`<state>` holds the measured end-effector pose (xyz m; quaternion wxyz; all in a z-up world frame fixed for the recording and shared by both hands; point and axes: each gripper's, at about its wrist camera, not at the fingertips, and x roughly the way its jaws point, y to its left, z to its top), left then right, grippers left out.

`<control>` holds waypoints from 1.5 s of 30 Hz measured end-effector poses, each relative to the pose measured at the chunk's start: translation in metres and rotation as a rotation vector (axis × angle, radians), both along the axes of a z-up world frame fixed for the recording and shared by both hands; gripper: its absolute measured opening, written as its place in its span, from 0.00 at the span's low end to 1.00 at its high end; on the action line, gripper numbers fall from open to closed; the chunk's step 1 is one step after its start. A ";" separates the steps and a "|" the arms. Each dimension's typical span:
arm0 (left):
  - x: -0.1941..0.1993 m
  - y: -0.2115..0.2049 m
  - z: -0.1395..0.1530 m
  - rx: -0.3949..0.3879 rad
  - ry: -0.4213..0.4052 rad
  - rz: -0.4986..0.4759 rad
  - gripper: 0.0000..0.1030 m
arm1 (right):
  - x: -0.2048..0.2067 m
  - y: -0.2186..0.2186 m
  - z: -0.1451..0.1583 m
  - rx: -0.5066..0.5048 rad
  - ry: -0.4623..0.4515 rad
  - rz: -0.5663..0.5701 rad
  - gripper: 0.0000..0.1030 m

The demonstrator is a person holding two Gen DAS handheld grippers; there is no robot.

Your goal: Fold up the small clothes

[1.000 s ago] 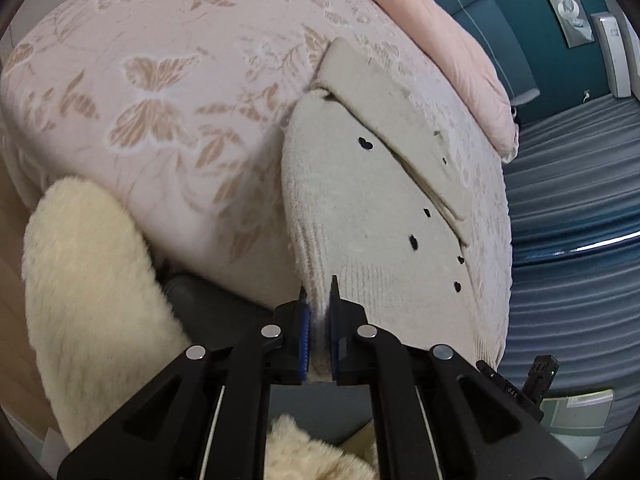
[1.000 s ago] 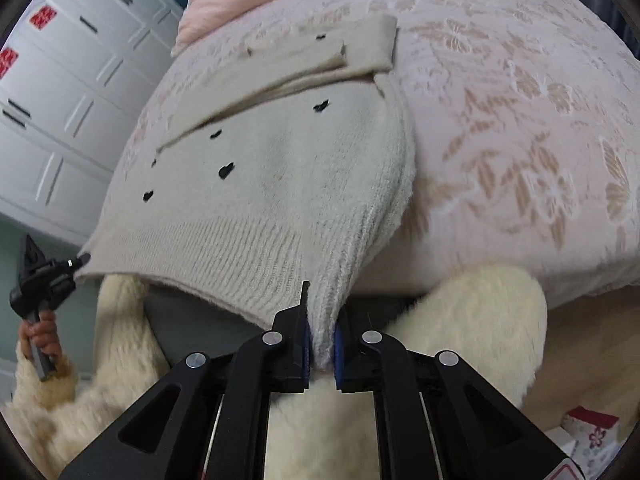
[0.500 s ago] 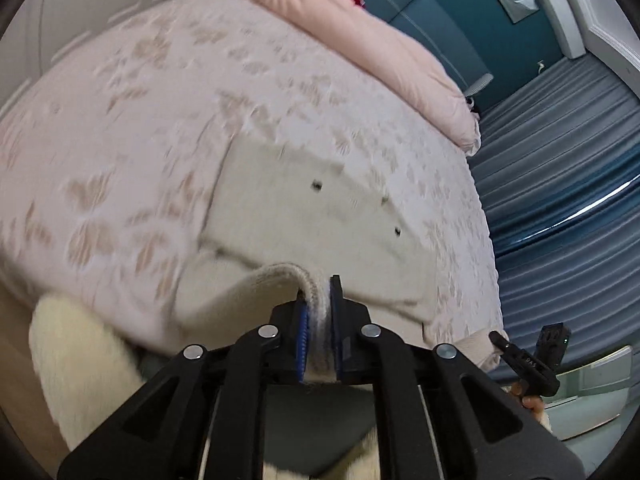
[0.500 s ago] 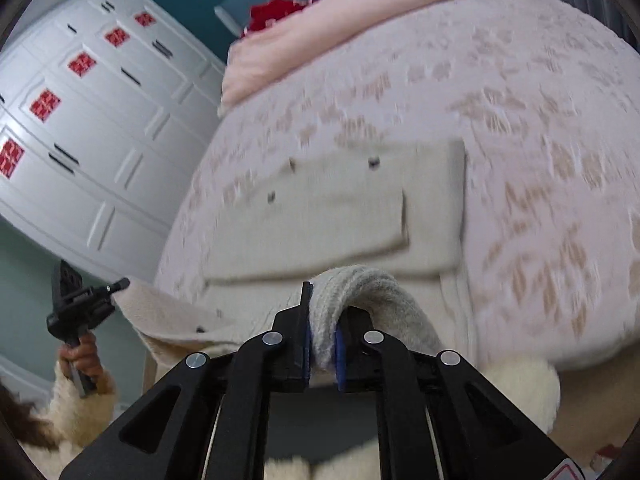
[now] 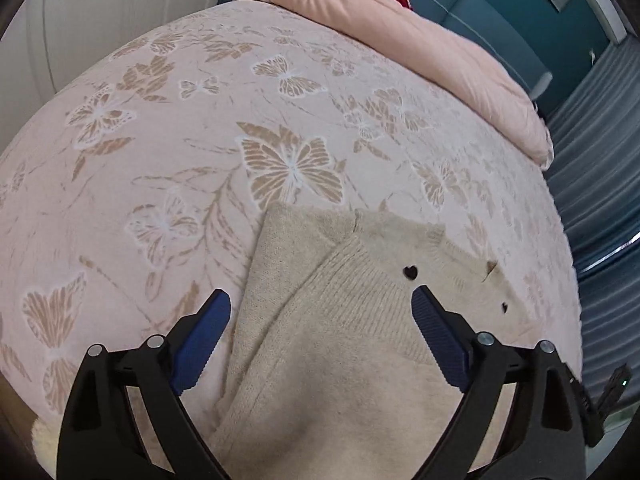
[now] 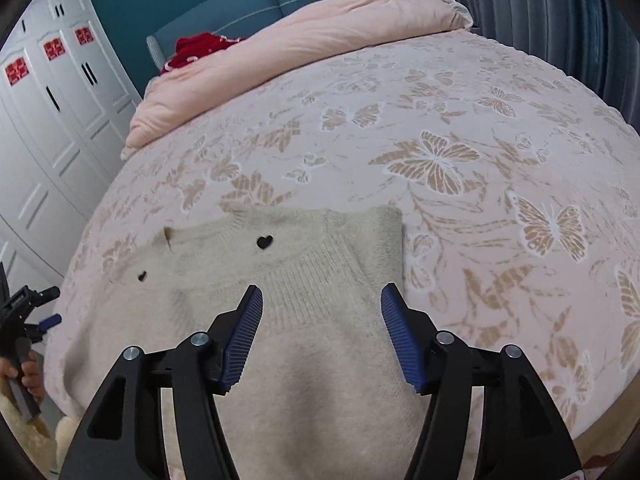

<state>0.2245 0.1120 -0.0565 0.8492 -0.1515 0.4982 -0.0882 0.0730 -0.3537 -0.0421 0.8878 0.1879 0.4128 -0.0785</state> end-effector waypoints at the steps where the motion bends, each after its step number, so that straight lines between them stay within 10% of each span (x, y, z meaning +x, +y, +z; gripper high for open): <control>1: 0.006 -0.008 -0.009 0.023 0.018 -0.032 0.87 | 0.006 -0.001 -0.006 -0.005 0.017 -0.002 0.60; 9: 0.029 -0.046 -0.057 0.078 0.106 -0.123 0.78 | 0.050 -0.006 -0.042 -0.008 0.125 -0.029 0.64; 12: 0.027 -0.046 -0.056 0.080 0.115 -0.165 0.39 | 0.051 0.008 -0.044 -0.062 0.145 0.007 0.45; 14: 0.023 -0.039 -0.052 0.082 0.112 -0.156 0.07 | 0.049 0.017 -0.046 -0.124 0.171 0.038 0.14; 25: 0.038 -0.018 0.044 -0.019 -0.097 -0.064 0.06 | 0.041 -0.012 0.054 -0.032 -0.122 -0.030 0.08; 33: 0.091 -0.041 -0.062 0.121 0.131 -0.045 0.09 | 0.070 -0.058 -0.040 0.163 0.075 -0.199 0.22; 36: 0.080 -0.040 -0.061 0.116 0.070 -0.043 0.10 | 0.043 -0.055 -0.027 0.154 0.007 -0.226 0.47; 45: 0.083 -0.034 -0.066 0.072 0.082 -0.015 0.13 | -0.022 -0.026 -0.038 0.152 0.093 -0.152 0.43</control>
